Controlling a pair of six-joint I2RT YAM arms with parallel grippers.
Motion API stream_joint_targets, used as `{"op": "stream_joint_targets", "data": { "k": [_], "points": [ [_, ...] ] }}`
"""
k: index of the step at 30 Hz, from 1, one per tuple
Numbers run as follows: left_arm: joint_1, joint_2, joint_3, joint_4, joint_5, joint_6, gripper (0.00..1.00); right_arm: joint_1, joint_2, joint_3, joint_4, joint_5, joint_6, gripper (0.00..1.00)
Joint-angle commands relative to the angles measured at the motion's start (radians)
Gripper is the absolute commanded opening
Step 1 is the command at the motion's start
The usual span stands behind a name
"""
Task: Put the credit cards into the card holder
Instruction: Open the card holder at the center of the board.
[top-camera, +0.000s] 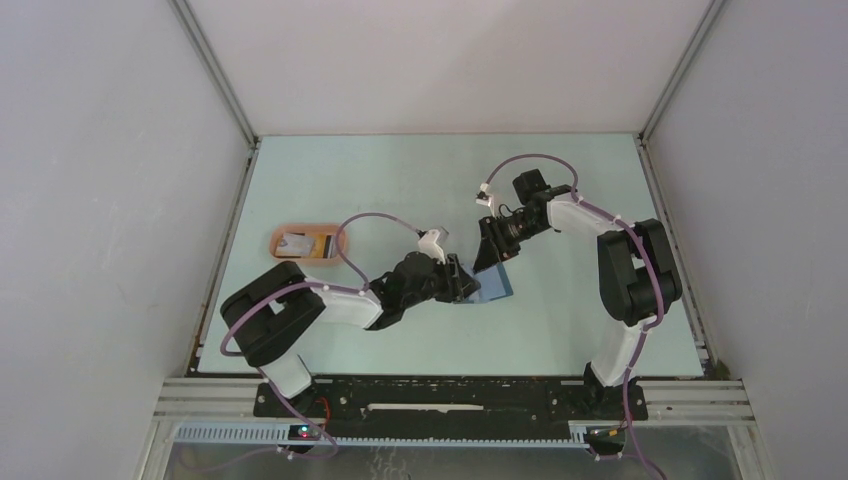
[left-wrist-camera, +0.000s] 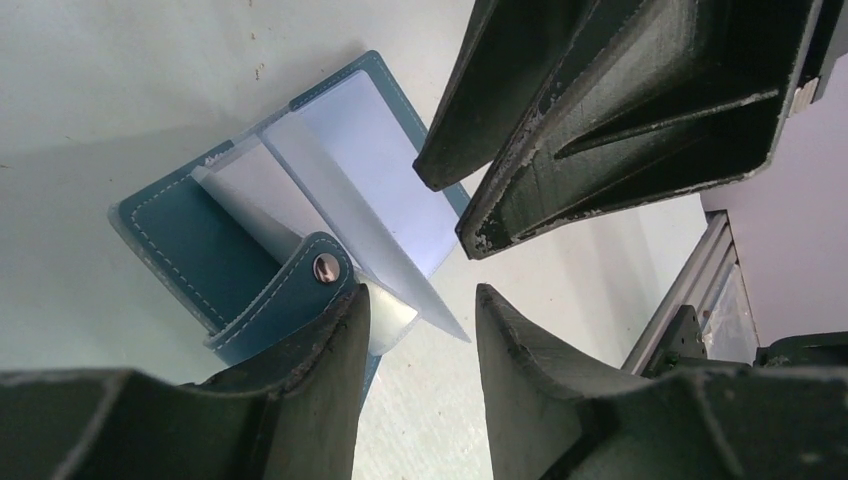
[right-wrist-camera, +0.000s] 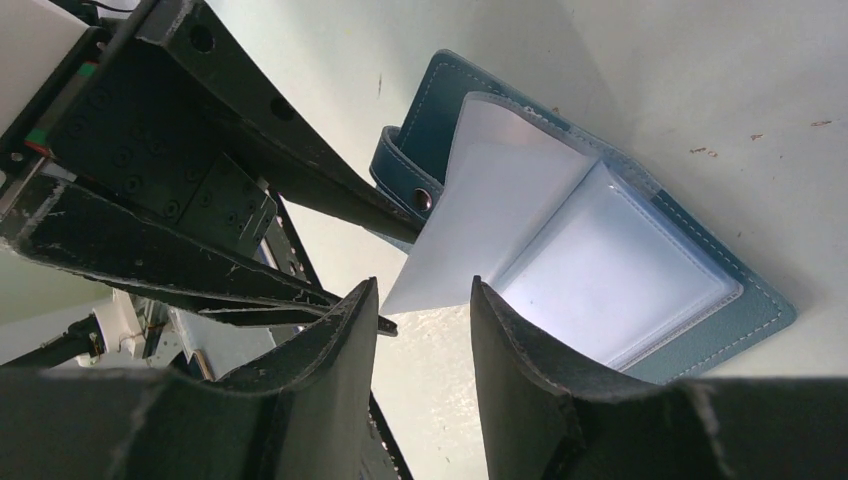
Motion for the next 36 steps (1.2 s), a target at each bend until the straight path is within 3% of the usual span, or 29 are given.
{"op": "stream_joint_targets", "data": {
  "k": [1, 11, 20, 22, 29, 36],
  "points": [
    [0.006, 0.02, 0.059, 0.038, 0.018, -0.018, 0.48, -0.008, -0.047, 0.03, -0.009, -0.007, -0.02, 0.48],
    [0.006, 0.078, 0.095, 0.064, 0.045, -0.006, 0.46, -0.036, -0.036, 0.03, -0.008, 0.009, -0.002, 0.48],
    [0.005, 0.114, 0.079, 0.106, 0.067, -0.01, 0.3, -0.039, -0.02, 0.029, -0.006, 0.013, 0.01, 0.49],
    [0.005, 0.12, 0.079, 0.125, 0.089, -0.007, 0.31, -0.037, -0.015, 0.03, -0.004, 0.016, 0.012, 0.49],
    [0.006, 0.129, 0.076, 0.184, 0.142, 0.011, 0.51, -0.031, -0.001, 0.031, 0.0, 0.048, 0.022, 0.49],
    [0.008, 0.159, 0.079, 0.212, 0.161, -0.001, 0.53, -0.025, 0.006, 0.03, 0.014, 0.142, 0.038, 0.41]
  ]
}}
